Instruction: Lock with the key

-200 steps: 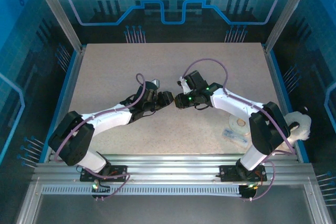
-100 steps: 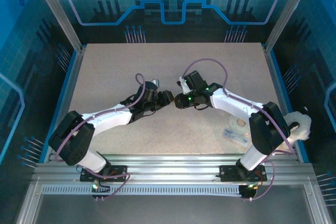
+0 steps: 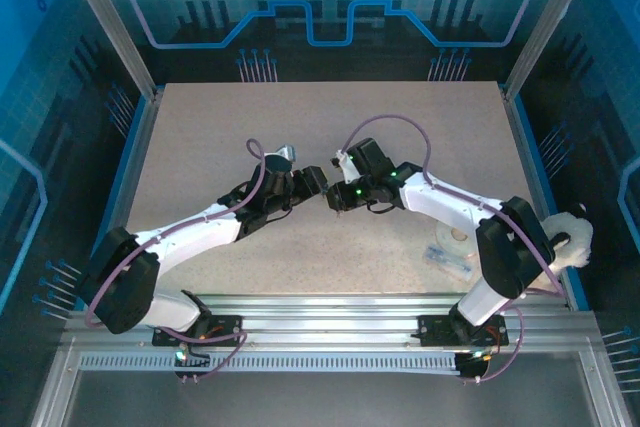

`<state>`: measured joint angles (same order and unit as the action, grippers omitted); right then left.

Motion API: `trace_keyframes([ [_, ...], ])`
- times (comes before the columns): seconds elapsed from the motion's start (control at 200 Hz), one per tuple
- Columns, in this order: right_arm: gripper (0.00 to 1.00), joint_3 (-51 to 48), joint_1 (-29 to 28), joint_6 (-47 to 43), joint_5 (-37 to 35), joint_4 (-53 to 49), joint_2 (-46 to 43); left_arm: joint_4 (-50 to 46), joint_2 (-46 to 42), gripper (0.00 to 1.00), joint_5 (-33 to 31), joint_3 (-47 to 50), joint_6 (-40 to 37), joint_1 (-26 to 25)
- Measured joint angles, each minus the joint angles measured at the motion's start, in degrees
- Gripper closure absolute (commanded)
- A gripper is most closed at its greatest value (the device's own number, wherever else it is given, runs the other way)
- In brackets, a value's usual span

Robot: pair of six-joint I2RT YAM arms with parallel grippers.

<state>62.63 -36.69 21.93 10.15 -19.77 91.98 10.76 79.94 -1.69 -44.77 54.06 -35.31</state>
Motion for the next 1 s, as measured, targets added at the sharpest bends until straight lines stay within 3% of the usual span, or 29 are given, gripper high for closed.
trace_keyframes([
  [1.001,0.73,-4.39,0.00,0.07,1.55,5.99,-5.16,0.33,2.43,0.74,3.08,0.00,0.02,0.00],
])
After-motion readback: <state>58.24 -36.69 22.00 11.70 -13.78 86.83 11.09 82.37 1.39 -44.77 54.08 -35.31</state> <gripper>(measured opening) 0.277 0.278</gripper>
